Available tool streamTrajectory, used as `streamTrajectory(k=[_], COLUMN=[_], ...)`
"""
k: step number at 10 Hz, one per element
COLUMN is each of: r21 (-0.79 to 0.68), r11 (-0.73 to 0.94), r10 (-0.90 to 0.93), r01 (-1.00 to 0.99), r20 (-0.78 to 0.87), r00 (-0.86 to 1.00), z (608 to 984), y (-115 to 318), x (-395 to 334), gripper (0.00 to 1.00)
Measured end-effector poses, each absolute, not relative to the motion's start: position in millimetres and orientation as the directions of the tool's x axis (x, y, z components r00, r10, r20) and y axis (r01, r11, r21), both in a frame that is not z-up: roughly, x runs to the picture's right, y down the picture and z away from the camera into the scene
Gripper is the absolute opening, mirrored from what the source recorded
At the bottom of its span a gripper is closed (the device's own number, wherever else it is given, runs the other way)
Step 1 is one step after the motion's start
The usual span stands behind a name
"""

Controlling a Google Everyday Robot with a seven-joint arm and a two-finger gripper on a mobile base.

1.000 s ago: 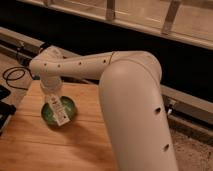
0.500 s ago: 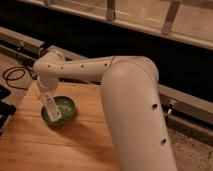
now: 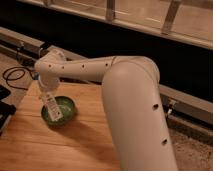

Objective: Place the bottle in the ceramic bowl

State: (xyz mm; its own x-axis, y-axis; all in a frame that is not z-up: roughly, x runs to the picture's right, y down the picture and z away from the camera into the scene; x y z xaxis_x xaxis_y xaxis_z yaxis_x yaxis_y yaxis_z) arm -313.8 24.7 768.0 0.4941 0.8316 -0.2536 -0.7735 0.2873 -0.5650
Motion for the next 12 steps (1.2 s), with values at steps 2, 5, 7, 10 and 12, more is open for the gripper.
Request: streamTrajectory(k=[2,5,7,10,12], r21=[-0.567,-0.566,-0.566,-0.566,-0.567], r11=[0.289,0.288,0.288,0.288,0.288], r10=[0.831,0.831,0.831,0.831,0.831], r01=[-0.771,-0.772,-0.773,-0.772,-0.772], r20=[-0.252,-0.253,-0.253,-0.253,-0.253], r00=[0.497,0.495,0.495,0.495,0.496], z=[767.1,767.5,767.5,767.7,767.6], y=[25.4,25.1,24.9,25.4,25.5], x=[-316.0,-315.0,-314.7,-315.1,-315.5], gripper=[0.78,0.80,0.80,0.80,0.80])
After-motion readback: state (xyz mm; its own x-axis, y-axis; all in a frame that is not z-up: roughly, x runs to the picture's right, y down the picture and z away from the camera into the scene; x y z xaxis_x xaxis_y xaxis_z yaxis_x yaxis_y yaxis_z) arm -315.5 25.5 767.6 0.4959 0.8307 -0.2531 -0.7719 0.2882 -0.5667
